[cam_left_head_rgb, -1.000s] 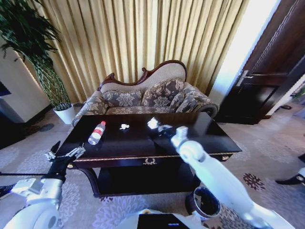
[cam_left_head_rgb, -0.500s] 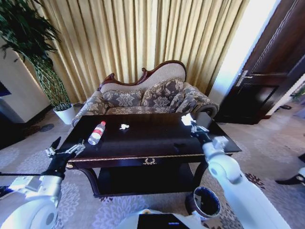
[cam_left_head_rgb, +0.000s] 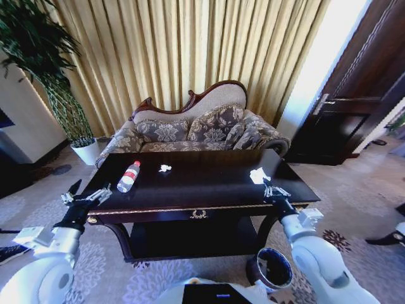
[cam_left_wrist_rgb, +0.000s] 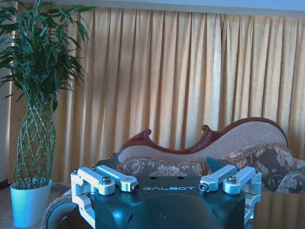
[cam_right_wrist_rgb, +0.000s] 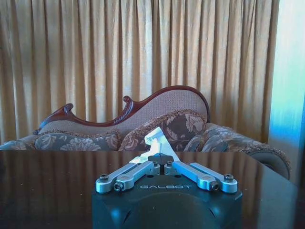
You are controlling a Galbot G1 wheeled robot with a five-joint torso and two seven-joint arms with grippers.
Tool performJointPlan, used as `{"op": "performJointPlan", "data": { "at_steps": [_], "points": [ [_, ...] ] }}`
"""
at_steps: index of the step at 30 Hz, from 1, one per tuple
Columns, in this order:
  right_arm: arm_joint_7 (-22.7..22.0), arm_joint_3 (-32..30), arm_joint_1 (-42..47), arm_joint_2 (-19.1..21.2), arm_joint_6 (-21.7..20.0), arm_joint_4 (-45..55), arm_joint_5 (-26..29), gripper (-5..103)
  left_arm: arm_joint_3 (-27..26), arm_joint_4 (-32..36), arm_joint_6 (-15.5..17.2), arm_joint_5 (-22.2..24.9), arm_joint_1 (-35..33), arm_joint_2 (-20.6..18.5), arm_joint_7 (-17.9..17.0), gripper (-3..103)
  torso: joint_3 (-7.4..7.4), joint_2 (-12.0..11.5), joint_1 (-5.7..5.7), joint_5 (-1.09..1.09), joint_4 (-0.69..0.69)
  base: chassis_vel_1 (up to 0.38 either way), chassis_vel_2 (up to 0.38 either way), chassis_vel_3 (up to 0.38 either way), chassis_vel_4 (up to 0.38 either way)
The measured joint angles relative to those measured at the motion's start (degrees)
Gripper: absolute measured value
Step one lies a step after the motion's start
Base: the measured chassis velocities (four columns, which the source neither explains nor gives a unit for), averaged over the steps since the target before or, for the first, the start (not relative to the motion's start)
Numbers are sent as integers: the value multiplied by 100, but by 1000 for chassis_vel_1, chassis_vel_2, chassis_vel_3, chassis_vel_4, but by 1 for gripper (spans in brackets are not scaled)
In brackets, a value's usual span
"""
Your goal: Move to the front of the table and place the trash on the table into the trash bin.
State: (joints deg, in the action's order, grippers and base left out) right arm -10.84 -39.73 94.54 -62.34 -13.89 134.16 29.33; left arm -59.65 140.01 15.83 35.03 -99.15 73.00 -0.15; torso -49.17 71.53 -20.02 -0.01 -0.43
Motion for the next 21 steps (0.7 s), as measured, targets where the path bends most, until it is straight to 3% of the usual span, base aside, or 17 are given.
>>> {"op": "performJointPlan", "data": {
  "at_steps": [5,14,21],
  "points": [
    [0,82,-52,-45,-2,-1,-15,0,-1,21,17,-24,-39,22,-9,100,0,0,0,0,1,0,0,0,0],
    [-6,260,-175,-117,-2,-96,-119,0,-145,-44,-15,-673,-32,-46,76,100,0,0,-1,0,0,0,0,0,0],
    [-8,266,-215,-117,-1,-118,-119,0,-141,-69,-8,-733,-32,-61,84,100,0,0,-1,0,0,0,0,0,0]
  ]
}}
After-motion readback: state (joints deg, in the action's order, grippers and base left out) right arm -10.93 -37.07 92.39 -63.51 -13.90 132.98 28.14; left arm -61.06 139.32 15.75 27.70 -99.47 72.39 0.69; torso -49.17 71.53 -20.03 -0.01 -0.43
